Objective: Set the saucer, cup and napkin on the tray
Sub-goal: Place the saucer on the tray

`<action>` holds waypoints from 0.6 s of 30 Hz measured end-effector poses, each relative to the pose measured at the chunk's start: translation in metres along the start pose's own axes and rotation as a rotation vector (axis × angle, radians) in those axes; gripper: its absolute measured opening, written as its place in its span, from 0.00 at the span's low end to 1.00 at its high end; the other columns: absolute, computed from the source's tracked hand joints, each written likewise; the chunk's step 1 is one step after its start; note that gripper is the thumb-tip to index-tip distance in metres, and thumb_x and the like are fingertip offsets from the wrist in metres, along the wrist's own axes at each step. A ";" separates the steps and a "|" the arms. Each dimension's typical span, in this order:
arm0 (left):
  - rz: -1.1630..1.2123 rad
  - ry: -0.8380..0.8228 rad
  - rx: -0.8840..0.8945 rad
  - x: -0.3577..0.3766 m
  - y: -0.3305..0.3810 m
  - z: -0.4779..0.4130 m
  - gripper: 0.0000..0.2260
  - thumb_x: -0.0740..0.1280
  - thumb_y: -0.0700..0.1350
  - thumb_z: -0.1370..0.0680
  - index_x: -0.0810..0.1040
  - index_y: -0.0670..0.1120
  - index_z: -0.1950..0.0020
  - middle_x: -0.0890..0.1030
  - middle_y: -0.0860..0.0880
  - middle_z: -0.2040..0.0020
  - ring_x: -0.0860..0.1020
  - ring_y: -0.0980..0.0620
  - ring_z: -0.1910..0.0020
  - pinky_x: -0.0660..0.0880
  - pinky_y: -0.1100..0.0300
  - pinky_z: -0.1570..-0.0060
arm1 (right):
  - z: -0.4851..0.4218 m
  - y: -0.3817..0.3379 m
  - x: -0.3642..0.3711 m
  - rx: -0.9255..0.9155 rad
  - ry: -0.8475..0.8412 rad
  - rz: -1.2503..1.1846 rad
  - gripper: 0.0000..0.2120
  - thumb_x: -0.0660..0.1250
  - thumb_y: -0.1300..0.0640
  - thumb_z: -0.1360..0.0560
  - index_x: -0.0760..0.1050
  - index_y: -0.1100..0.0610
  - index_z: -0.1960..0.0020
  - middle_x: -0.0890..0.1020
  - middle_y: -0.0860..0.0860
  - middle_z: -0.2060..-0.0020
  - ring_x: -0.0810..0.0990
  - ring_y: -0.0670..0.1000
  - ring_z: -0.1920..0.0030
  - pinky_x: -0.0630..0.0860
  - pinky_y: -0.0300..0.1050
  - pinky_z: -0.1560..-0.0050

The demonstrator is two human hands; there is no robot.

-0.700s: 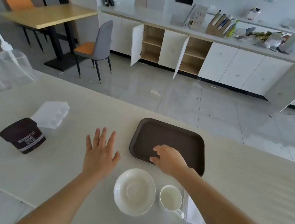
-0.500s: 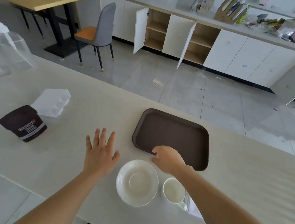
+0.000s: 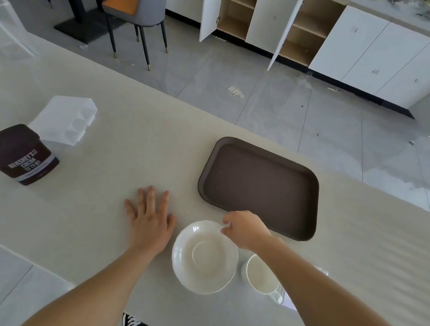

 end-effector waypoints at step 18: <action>0.065 0.103 -0.064 0.010 -0.004 -0.003 0.25 0.56 0.54 0.24 0.68 0.52 0.26 0.64 0.40 0.24 0.57 0.38 0.22 0.49 0.34 0.26 | -0.014 0.006 0.011 -0.062 -0.022 -0.242 0.06 0.66 0.57 0.23 0.82 0.54 0.51 0.84 0.49 0.55 0.80 0.52 0.53 0.76 0.46 0.53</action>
Point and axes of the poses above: each hand's wrist, its own z-axis away from the middle knuckle, its own x-axis out of the palm, y = z × x, the point moved 1 cm from there along -z, towards the middle knuckle
